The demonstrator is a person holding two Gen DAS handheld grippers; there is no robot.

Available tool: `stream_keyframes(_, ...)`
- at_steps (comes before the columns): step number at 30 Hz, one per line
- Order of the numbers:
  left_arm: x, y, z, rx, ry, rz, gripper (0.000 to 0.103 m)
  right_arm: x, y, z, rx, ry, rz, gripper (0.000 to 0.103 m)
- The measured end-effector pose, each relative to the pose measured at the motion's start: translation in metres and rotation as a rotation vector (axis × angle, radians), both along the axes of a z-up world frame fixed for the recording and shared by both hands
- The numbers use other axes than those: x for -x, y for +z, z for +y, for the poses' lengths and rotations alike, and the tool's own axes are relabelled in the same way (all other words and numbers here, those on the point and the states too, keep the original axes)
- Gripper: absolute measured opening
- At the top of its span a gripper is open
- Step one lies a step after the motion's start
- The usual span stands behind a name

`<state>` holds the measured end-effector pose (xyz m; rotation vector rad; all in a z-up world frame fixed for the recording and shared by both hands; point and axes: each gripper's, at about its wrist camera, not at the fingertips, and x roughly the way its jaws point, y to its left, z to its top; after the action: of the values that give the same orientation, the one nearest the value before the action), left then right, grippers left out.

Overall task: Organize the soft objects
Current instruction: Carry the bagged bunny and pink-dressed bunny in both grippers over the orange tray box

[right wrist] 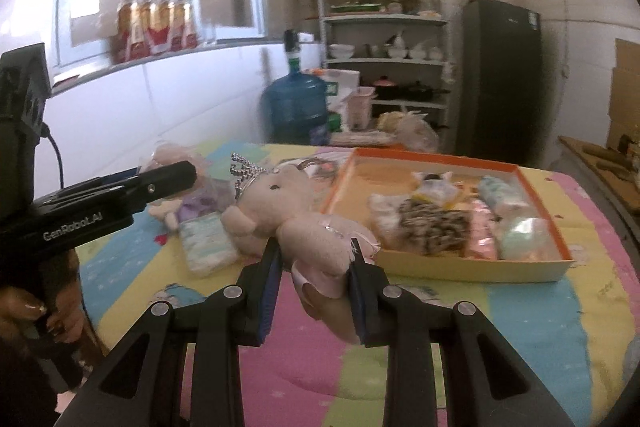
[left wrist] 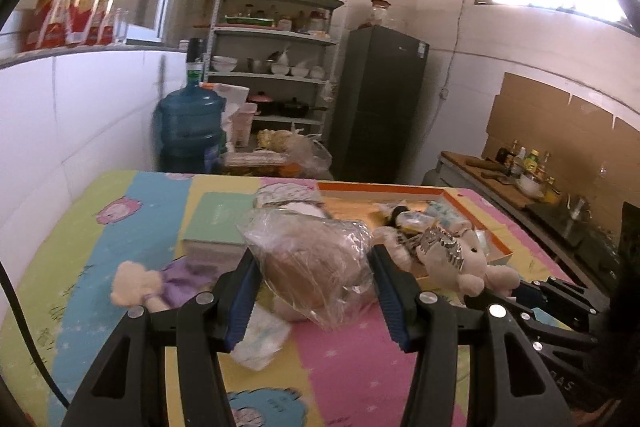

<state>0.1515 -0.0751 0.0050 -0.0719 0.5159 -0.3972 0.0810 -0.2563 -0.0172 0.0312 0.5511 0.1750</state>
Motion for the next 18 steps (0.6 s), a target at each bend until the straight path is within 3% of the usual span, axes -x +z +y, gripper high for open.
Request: stream_keyframes(18,-0.035,0.009,-0.088,-0.025,-0.065,-0.014,0.055,-0.013,0.012,-0.089,-0.009,-0.136,-0.06,0.032)
